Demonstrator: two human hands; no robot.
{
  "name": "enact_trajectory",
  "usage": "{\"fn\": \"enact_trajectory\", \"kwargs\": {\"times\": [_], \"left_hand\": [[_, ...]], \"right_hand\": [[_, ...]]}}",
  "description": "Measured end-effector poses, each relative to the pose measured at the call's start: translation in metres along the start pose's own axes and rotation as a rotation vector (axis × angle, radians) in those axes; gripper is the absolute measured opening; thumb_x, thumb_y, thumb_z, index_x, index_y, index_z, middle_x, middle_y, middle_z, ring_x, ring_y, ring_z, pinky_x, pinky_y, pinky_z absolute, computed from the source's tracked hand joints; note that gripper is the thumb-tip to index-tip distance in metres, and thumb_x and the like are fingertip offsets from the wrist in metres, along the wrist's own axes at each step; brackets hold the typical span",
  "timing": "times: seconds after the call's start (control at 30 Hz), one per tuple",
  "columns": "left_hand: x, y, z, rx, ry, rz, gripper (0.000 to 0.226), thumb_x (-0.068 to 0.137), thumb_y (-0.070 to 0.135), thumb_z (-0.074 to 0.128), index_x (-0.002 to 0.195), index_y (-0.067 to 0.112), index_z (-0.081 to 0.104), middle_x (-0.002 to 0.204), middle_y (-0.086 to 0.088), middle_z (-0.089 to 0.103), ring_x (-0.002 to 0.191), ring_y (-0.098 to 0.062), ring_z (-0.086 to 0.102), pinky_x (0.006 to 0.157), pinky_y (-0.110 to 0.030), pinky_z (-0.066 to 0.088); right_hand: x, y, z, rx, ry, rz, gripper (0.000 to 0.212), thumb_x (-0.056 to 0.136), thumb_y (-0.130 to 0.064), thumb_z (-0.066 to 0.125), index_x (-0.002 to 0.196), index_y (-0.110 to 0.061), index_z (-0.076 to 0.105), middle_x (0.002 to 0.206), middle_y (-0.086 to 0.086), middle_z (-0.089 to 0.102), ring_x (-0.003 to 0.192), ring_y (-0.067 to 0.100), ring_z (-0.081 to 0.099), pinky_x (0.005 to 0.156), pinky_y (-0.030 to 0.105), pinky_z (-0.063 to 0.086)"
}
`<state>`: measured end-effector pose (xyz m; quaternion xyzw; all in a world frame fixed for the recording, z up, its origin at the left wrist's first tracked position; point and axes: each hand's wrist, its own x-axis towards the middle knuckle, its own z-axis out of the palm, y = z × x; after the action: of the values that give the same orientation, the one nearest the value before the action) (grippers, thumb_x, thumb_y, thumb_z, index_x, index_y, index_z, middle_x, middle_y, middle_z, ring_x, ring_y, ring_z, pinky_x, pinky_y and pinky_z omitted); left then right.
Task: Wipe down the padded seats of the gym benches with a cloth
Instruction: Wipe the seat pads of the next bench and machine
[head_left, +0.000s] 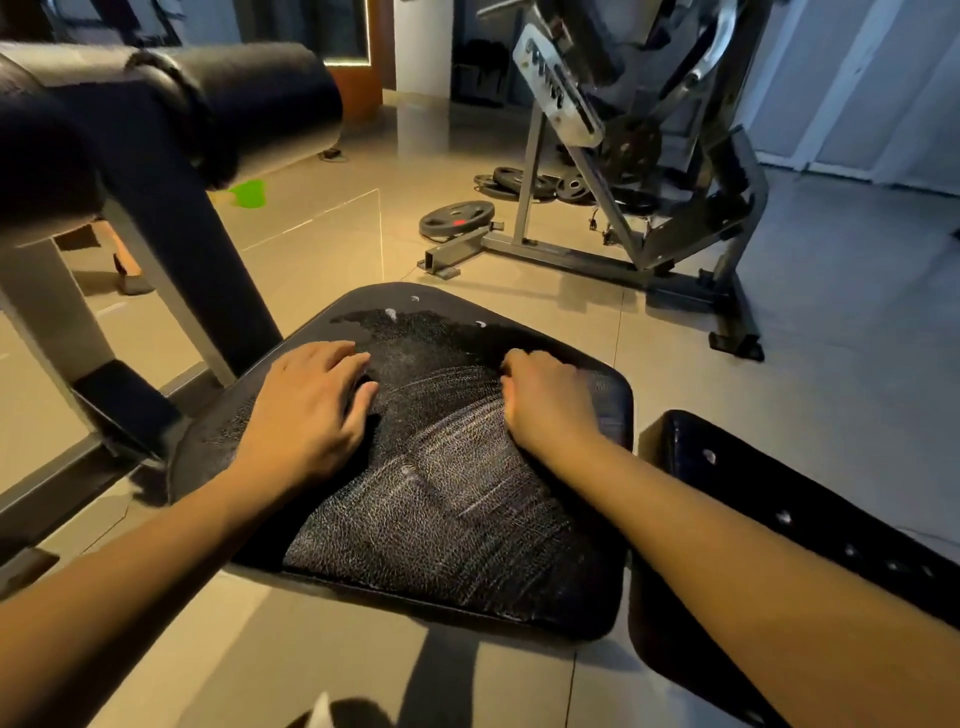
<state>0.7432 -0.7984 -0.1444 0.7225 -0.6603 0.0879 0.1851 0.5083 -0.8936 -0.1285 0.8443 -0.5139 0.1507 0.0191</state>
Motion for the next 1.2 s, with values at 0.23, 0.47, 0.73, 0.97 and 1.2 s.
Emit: {"fn": "enact_trajectory", "kwargs": {"times": [0.23,0.47,0.73,0.97,1.2], "left_hand": [[-0.002,0.003,-0.004,0.033,-0.067,-0.005,0.061,0.100,0.053,0.028,0.134,0.017,0.062,0.137,-0.003,0.062,0.126,-0.023,0.054,0.108,-0.047,0.042],[-0.004,0.004,0.002,0.054,-0.019,0.003,0.047,0.101,0.047,0.037,0.128,0.020,0.064,0.129,0.001,0.064,0.118,-0.019,0.054,0.103,-0.040,0.044],[-0.001,0.001,0.001,0.047,-0.018,0.023,0.047,0.096,0.045,0.038,0.119,0.018,0.070,0.120,-0.001,0.069,0.112,-0.022,0.061,0.099,-0.041,0.048],[0.037,-0.016,-0.009,0.209,-0.083,0.206,0.044,0.094,0.052,0.034,0.089,0.022,0.065,0.087,0.002,0.064,0.083,-0.022,0.059,0.080,-0.038,0.048],[0.055,-0.017,0.011,-0.014,-0.006,0.217,0.033,0.098,0.043,0.046,0.110,0.021,0.067,0.109,-0.001,0.066,0.100,-0.023,0.056,0.087,-0.040,0.046]], "right_hand": [[-0.057,0.001,-0.023,-0.008,-0.147,-0.296,0.020,0.104,-0.025,0.049,0.122,-0.018,0.055,0.112,0.004,0.060,0.097,0.028,0.063,0.074,0.036,0.047],[0.023,0.079,-0.009,-0.082,0.010,0.161,0.014,0.101,-0.018,0.053,0.113,-0.010,0.054,0.104,0.014,0.065,0.086,0.034,0.061,0.066,0.037,0.044],[-0.039,-0.059,-0.017,0.133,-0.189,-0.329,0.020,0.105,-0.030,0.047,0.119,-0.016,0.049,0.111,0.008,0.062,0.097,0.033,0.062,0.080,0.044,0.052],[0.027,0.089,-0.011,-0.161,-0.048,0.307,0.022,0.100,-0.021,0.053,0.119,-0.010,0.054,0.107,0.013,0.066,0.092,0.034,0.063,0.071,0.037,0.047],[0.011,-0.040,-0.001,0.068,-0.066,-0.074,0.021,0.103,-0.029,0.050,0.118,-0.015,0.055,0.108,0.009,0.064,0.094,0.035,0.064,0.076,0.044,0.053]]}}
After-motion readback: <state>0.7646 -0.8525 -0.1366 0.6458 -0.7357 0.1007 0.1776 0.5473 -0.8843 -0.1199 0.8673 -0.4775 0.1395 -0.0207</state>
